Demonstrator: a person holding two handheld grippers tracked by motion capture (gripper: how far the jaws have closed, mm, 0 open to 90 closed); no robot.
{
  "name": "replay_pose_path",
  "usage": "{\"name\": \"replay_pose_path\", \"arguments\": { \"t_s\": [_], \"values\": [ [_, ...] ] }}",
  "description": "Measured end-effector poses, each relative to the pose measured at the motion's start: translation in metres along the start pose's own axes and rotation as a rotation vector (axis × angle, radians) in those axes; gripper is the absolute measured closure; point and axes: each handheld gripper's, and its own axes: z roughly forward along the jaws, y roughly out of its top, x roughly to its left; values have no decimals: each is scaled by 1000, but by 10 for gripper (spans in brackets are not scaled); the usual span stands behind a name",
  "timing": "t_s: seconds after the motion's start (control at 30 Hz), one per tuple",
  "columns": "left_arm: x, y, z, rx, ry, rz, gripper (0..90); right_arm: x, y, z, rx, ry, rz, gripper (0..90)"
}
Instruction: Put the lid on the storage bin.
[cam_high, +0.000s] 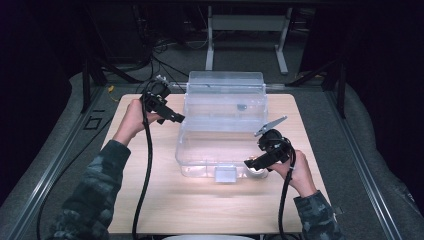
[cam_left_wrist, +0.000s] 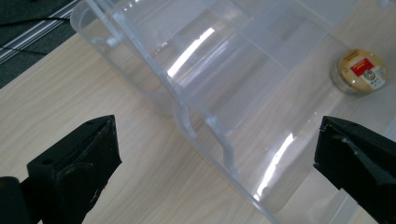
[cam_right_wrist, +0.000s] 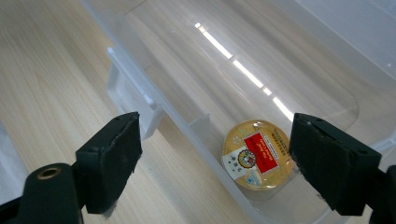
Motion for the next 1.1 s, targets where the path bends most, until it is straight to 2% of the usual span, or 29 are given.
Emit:
{"name": "replay_pose_path", "arguments": {
  "t_s": [0.1,0.23,0.27,0.33,0.53,0.57,0.73,0.87,0.93,1.03,1.07,1.1],
  "values": [
    [0,12,4,-19,-4,10,1,2,-1,2,-11,7,-2,171],
    [0,25,13,-24,1,20,3,4,-2,7,2,9,-11,173],
    [-1,28,16,-29,14,27,9,4,-4,9,2,8,-6,178],
    [0,32,22,-35,-4,25,12,3,-6,10,-1,6,-4,179],
    [0,47,37,-61,0,47,32,4,-9,11,-4,10,-7,183],
    [1,52,45,-63,-9,49,42,4,-10,11,-13,14,-5,186],
    [3,60,58,-87,-15,40,71,6,-12,16,-10,13,-9,190],
    [2,68,71,-95,3,58,103,6,-14,19,-12,14,-6,192],
    [2,69,76,-86,9,67,140,7,-15,21,-5,14,-10,192],
    [5,68,86,-86,12,54,230,10,-14,24,-12,12,-19,197],
    [7,67,88,-87,5,47,230,10,-14,24,-12,12,-19,197],
    [8,67,91,-90,-6,44,316,12,-14,27,-9,8,-23,204]
  ]
}}
